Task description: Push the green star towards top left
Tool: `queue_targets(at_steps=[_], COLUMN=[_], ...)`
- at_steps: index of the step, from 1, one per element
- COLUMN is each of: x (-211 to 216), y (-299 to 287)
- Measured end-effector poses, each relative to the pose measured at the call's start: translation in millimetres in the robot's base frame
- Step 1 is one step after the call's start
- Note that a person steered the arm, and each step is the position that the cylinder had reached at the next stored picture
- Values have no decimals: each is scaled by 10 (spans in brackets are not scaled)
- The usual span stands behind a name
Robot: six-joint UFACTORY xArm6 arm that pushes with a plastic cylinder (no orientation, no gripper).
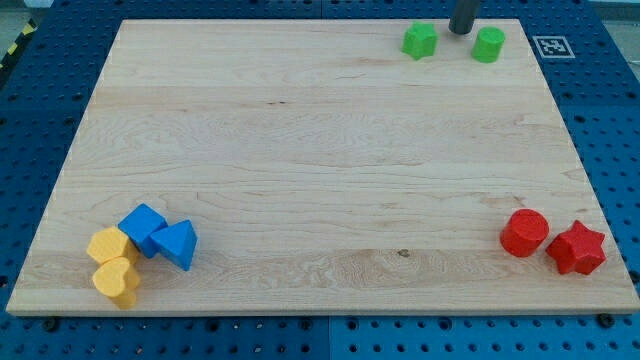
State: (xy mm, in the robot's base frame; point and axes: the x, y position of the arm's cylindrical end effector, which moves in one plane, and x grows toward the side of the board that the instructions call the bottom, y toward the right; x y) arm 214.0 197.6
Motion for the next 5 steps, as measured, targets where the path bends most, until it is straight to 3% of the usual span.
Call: queue_targets(at_steps=[3, 5], x=[239, 240], y=[-337, -919])
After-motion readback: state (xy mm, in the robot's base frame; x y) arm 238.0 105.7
